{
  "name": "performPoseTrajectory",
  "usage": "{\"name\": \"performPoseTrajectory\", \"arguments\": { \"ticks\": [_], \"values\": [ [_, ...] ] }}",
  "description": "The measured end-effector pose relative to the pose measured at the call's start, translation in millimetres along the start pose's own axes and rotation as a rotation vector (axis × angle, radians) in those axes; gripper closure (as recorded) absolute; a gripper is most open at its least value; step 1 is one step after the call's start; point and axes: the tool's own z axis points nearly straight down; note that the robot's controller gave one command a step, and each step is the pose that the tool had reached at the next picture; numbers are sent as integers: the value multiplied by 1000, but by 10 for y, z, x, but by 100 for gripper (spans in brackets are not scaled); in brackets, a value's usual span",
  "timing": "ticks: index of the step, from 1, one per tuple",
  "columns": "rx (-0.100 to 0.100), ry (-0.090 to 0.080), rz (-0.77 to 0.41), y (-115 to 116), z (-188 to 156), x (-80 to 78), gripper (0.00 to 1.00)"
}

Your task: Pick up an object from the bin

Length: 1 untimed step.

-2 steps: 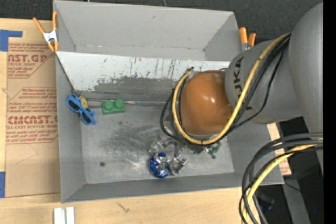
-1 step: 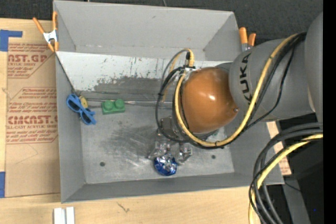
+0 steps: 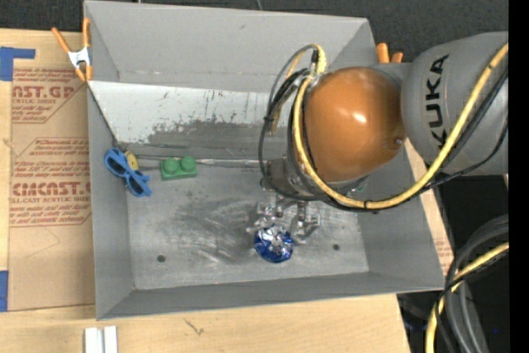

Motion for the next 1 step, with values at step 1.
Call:
{"name": "performPoseTrajectory", "arguments": {
  "ticks": [1],
  "values": [
    [-10, 1, -497, -72, 149, 342, 100]
  ]
}}
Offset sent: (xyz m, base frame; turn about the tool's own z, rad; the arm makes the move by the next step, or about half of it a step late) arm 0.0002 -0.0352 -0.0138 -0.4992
